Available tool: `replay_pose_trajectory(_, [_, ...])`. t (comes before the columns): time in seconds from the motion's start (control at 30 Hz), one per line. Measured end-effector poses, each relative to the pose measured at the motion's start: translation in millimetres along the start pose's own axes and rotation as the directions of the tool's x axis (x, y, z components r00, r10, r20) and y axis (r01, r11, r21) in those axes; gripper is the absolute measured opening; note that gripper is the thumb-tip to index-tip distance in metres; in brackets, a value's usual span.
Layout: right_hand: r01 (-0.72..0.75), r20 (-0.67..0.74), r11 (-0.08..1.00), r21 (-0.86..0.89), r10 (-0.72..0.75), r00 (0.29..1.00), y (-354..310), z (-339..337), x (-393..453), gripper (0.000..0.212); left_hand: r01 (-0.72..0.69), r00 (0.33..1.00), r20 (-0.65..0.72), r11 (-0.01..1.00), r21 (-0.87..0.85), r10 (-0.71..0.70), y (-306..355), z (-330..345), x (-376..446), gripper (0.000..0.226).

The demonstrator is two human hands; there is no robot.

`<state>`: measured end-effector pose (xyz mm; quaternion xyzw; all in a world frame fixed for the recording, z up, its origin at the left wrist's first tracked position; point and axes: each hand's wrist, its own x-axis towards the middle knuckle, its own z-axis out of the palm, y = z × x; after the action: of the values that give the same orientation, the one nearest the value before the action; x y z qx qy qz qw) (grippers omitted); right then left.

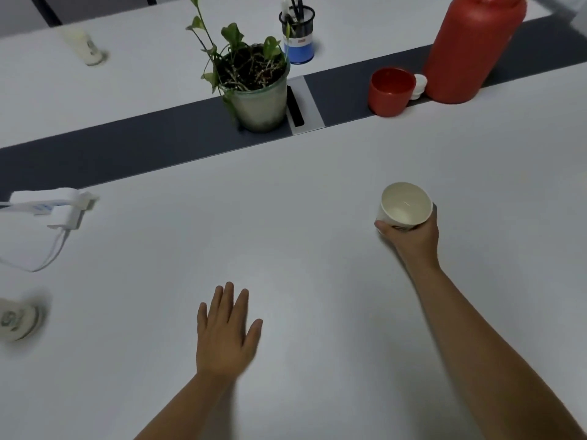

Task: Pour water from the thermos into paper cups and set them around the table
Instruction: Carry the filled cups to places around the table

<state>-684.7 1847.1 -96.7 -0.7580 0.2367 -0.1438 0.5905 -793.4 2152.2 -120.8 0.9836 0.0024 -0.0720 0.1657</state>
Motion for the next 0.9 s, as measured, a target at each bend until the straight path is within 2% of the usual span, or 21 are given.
replay_pose_trajectory(0.1, [0.013, 0.025, 1.000, 0.011, -0.013, 1.000, -3.2, 10.8, 6.8, 0.076, 0.009, 1.000, -0.006, 1.000, -0.008, -0.009, 1.4, -0.2, 0.8, 0.081])
replay_pose_trajectory(0.33, [0.011, 0.049, 1.000, -0.005, -0.011, 0.999, -3.7, 27.3, 10.5, 0.075, -0.009, 0.999, -0.046, 1.000, -0.017, 0.009, 0.4, 0.7, 1.5, 0.075])
replay_pose_trajectory(0.63, [-0.009, 0.080, 0.999, -0.053, 0.013, 0.997, 0.4, 17.3, -5.7, 0.083, 0.007, 1.000, 0.011, 1.000, -0.018, -0.007, -0.3, -2.6, 0.9, 0.086])
replay_pose_trajectory(0.7, [-0.056, 0.066, 0.997, -0.046, 0.059, 0.996, 3.0, 8.9, -25.8, 0.084, 0.061, 0.998, -0.011, 0.990, -0.129, -0.063, 6.9, -6.1, -6.6, 0.078])
replay_pose_trajectory(0.77, [-0.089, 0.066, 0.994, -0.056, 0.093, 0.993, 4.2, 0.0, -52.6, 0.079, 0.114, 0.991, -0.035, 0.949, -0.294, -0.130, 15.7, -10.1, -22.2, 0.061])
replay_pose_trajectory(0.83, [-0.073, 0.097, 0.994, -0.083, 0.081, 0.992, -0.4, -7.9, -83.6, 0.069, 0.126, 0.988, -0.025, 0.886, -0.447, -0.153, 20.8, -13.3, -42.3, 0.044])
replay_pose_trajectory(0.9, [-0.032, 0.176, 0.993, -0.110, 0.051, 0.983, -12.9, -13.4, -114.9, 0.060, 0.130, 0.989, 0.022, 0.812, -0.569, -0.144, 20.8, -18.5, -62.9, 0.039])
